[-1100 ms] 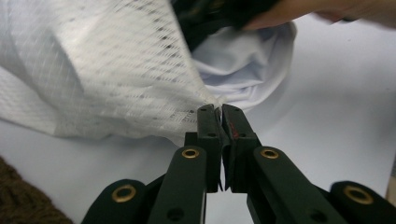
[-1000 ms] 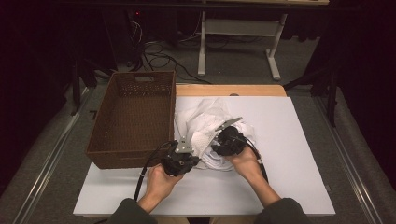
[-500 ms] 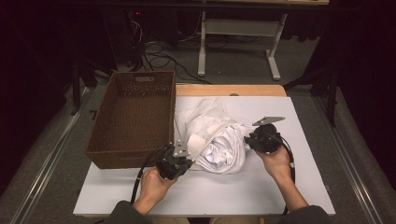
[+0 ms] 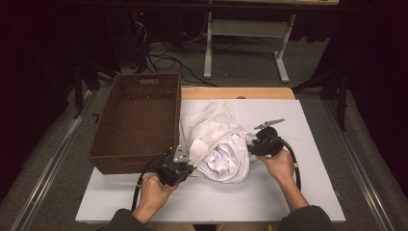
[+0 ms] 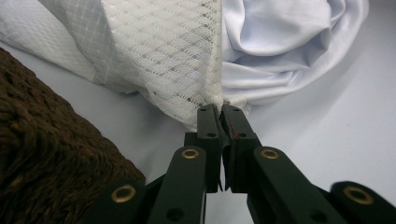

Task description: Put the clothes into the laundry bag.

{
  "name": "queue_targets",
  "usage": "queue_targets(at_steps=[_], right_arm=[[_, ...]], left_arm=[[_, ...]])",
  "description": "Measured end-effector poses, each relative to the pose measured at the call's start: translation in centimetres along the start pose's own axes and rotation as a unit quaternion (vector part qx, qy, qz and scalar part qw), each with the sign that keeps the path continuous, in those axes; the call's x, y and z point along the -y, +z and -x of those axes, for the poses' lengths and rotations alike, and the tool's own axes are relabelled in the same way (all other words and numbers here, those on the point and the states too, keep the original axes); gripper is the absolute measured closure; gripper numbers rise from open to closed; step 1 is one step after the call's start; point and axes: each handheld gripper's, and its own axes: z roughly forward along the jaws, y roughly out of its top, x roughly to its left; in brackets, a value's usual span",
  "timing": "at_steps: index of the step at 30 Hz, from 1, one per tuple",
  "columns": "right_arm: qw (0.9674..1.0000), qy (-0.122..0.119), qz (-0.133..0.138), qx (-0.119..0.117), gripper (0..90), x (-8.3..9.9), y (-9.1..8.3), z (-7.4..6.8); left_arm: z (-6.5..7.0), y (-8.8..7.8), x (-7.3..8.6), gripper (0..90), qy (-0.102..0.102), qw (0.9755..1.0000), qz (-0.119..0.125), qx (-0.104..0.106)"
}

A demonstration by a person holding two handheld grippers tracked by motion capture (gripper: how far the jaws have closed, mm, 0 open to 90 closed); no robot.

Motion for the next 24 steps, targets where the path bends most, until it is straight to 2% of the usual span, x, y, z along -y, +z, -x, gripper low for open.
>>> queue_targets(at_steps=[4,7,8,10,12,17,22,24], right_arm=[[0.9989,-0.027,-0.009,-0.036,79.0,0.5,0.5,-1.4],[0.9961,-0.060,-0.026,-0.059,89.1,1.4,0.5,-2.5],[0.9951,-0.066,-0.031,-0.067,89.8,1.8,0.5,-3.1],[0.9926,-0.099,-0.033,-0.063,90.0,2.4,0.4,-4.3],[0.9911,-0.110,-0.031,-0.067,90.0,2.7,0.1,-5.0],[0.9890,-0.119,-0.032,-0.082,90.0,3.3,-0.7,-6.2],[0.9860,-0.121,-0.051,-0.103,90.0,3.9,-1.1,-7.3],[0.9844,-0.123,-0.062,-0.110,85.7,3.9,-1.3,-7.5]], left_arm=[[0.0,0.1,-0.1,86.5,-0.002,0.9999,0.009,0.006],[0.3,0.3,-0.3,86.6,0.003,0.9999,0.010,0.008],[0.5,0.4,-0.4,86.5,0.005,0.9999,0.009,0.009],[0.7,0.6,-0.5,86.5,0.008,0.9999,0.009,0.010],[0.8,0.7,-0.6,86.5,0.008,0.9999,0.009,0.009],[0.4,0.6,-0.6,86.4,0.004,0.9999,0.014,0.006],[0.2,0.3,-0.5,86.4,0.002,0.9998,0.018,0.001],[0.1,0.3,-0.5,86.3,0.000,0.9998,0.021,-0.001]])
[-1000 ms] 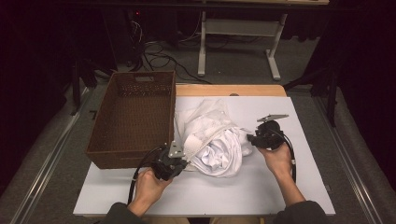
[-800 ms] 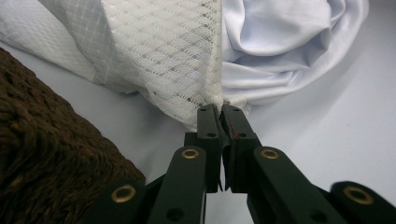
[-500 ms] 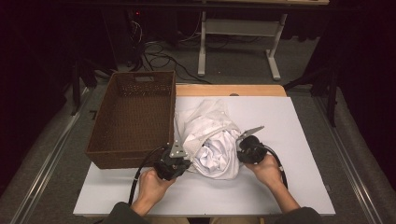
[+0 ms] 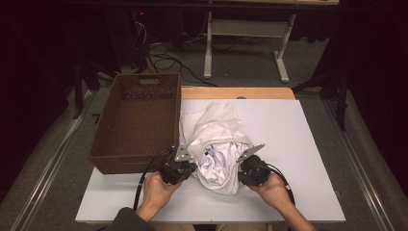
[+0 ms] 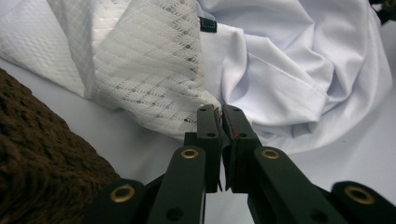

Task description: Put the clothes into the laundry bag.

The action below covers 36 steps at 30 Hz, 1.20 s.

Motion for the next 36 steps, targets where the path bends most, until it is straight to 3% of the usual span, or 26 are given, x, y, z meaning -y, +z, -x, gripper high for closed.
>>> queue_targets(at_steps=[3,7,11,16,18,20,23,25,31,36], right_arm=[[0.9998,0.010,0.007,0.017,74.4,-0.2,-1.0,0.3],[0.9970,0.020,0.053,0.052,64.6,-0.9,-3.1,0.6],[0.9943,0.004,0.076,0.074,60.1,-2.4,-4.2,0.1],[0.9922,-0.006,0.103,0.070,57.9,-4.1,-4.1,-0.3],[0.9929,-0.009,0.093,0.074,57.2,-4.8,-3.5,-0.4],[0.9933,-0.016,0.069,0.091,62.4,-5.2,-2.6,-0.5],[0.9959,-0.017,0.050,0.073,78.7,-5.2,-1.1,-0.2],[0.9962,-0.022,0.042,0.074,86.2,-5.0,-0.5,-0.2],[0.9972,-0.015,0.048,0.056,88.2,-4.4,-0.2,0.0],[0.9972,-0.014,0.050,0.053,88.2,-4.4,-0.1,0.1]], left_arm=[[-0.1,-0.1,0.0,86.2,-0.002,1.0000,0.006,-0.002],[-0.2,-0.2,0.0,86.2,-0.003,0.9999,0.010,-0.002],[-0.2,-0.3,0.0,86.2,-0.003,1.0000,0.009,0.000],[-0.1,-0.5,0.0,85.8,-0.004,0.9999,0.010,0.006],[-0.2,-0.5,0.0,84.9,-0.005,0.9999,0.009,0.004],[0.0,-0.6,-0.1,82.4,-0.004,0.9999,0.010,0.001],[0.0,-1.1,-0.6,75.9,-0.005,0.9997,0.021,-0.005],[0.0,-1.2,-1.0,69.6,-0.008,0.9996,0.025,-0.006],[0.4,0.6,-1.9,55.9,0.000,0.9995,0.016,-0.029],[0.9,2.0,-3.3,53.4,0.012,0.9985,0.026,-0.047]])
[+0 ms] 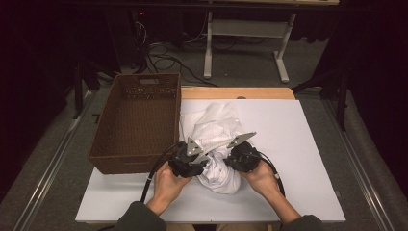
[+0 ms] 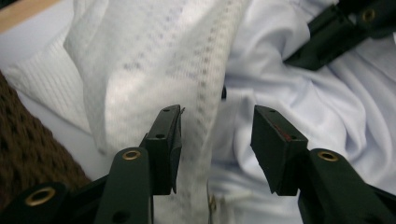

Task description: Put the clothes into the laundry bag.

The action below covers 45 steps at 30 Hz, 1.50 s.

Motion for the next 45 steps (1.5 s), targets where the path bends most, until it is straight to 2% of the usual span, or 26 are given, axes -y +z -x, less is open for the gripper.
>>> queue_targets(at_steps=[3,5,8,10,13,19,24,27,28,31,35,37,39,43,45], right_arm=[[1.0000,0.000,-0.001,-0.002,88.2,0.0,0.0,0.0],[1.0000,0.005,0.003,-0.007,88.3,-0.1,0.1,0.1],[0.9999,0.007,0.009,-0.012,88.3,-0.1,0.2,0.3],[0.9998,0.009,0.013,-0.016,88.3,-0.2,0.3,0.4],[0.9996,0.015,0.018,-0.018,88.3,-0.4,0.5,0.5],[0.9997,0.015,0.021,0.000,88.4,-1.3,1.3,0.8],[0.9983,0.021,0.030,0.045,88.7,-2.4,2.4,0.9],[0.9963,0.022,0.040,0.073,88.5,-3.0,3.1,1.3],[0.9953,0.028,0.043,0.082,88.4,-3.1,3.4,1.3],[0.9951,0.031,0.045,0.083,86.8,-3.2,3.7,1.3],[0.9959,0.012,0.044,0.078,73.2,-2.7,2.5,0.6],[0.9955,-0.009,0.040,0.085,67.9,-2.1,1.5,0.0],[0.9955,-0.019,0.045,0.081,64.6,-1.4,0.4,-0.3],[0.9965,-0.026,0.050,0.063,56.5,-0.2,-1.3,-0.9],[0.9966,-0.033,0.051,0.056,53.6,0.3,-1.8,-1.4]], left_arm=[[0.2,0.4,-0.9,57.0,0.003,0.9999,0.004,-0.009],[0.1,0.5,-1.2,64.2,0.003,0.9998,0.004,-0.017],[-0.3,0.6,-1.5,78.7,-0.002,0.9999,0.010,-0.012],[-0.6,0.6,-1.5,88.0,-0.007,0.9999,0.011,0.001],[-0.8,0.4,-1.5,89.2,-0.009,0.9997,0.016,0.016],[-0.2,-0.6,-1.6,89.7,-0.005,0.9981,0.035,0.051],[0.4,-1.6,-1.6,89.8,-0.001,0.9957,0.045,0.082],[0.7,-2.0,-1.3,89.8,0.008,0.9955,0.043,0.083],[0.8,-2.0,-1.1,89.8,0.008,0.9956,0.042,0.083],[0.5,-1.6,-0.4,89.6,0.001,0.9962,0.034,0.080],[0.0,-1.0,0.2,88.3,-0.012,0.9971,0.024,0.071],[-0.1,-1.0,0.3,86.4,-0.007,0.9978,0.022,0.062],[0.0,-1.2,0.3,80.8,-0.004,0.9982,0.021,0.056],[0.4,-2.1,0.8,70.1,0.015,0.9992,0.006,0.037],[0.5,-2.6,1.4,64.9,0.019,0.9994,-0.010,0.028]])
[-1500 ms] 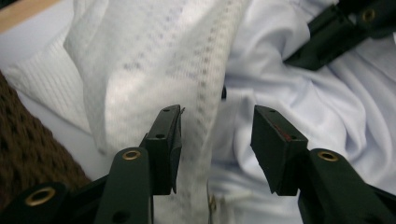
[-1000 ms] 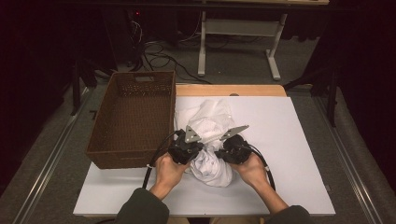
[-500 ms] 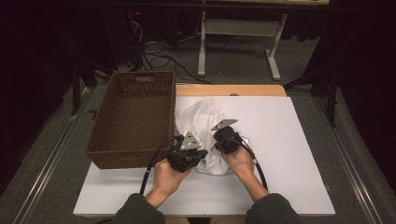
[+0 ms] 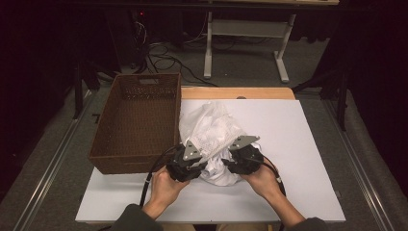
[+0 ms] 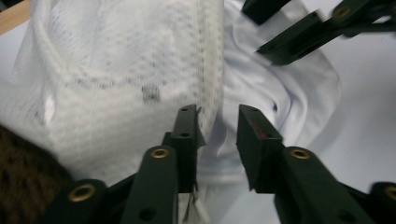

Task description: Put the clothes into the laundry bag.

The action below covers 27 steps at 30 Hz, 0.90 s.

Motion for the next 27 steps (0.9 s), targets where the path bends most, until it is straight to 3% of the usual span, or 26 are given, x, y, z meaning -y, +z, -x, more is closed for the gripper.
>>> queue_targets(at_steps=[2,7,11,14,16,20,23,27], right_arm=[[0.9999,-0.010,0.001,-0.012,50.6,0.3,-0.3,-0.7],[0.9984,-0.035,-0.023,-0.038,45.5,0.7,0.8,-2.1],[0.9975,-0.037,-0.043,-0.043,41.3,0.5,2.4,-2.6],[0.9971,-0.047,-0.051,-0.030,41.5,0.1,3.3,-2.9],[0.9971,-0.045,-0.057,-0.020,48.4,0.0,3.7,-3.0],[0.9975,-0.064,-0.031,-0.007,77.3,-0.2,3.6,-3.2],[0.9969,-0.074,-0.027,-0.005,83.7,-0.2,3.2,-3.3],[0.9978,-0.063,-0.016,-0.010,85.0,-0.3,2.9,-3.0]], left_arm=[[0.0,-0.5,0.9,60.8,-0.005,0.9999,-0.012,-0.007],[-0.4,-0.9,3.5,57.7,-0.042,0.9985,-0.034,-0.012],[-0.4,-0.4,4.0,56.2,-0.053,0.9973,-0.049,-0.009],[0.0,0.6,4.1,54.5,-0.052,0.9962,-0.069,-0.009],[0.2,1.3,4.2,53.5,-0.049,0.9957,-0.078,-0.008],[0.4,1.9,4.2,53.5,-0.047,0.9956,-0.080,-0.012],[0.0,2.4,4.3,53.7,-0.054,0.9953,-0.078,-0.018],[-0.4,2.9,4.5,53.9,-0.061,0.9949,-0.077,-0.022]])
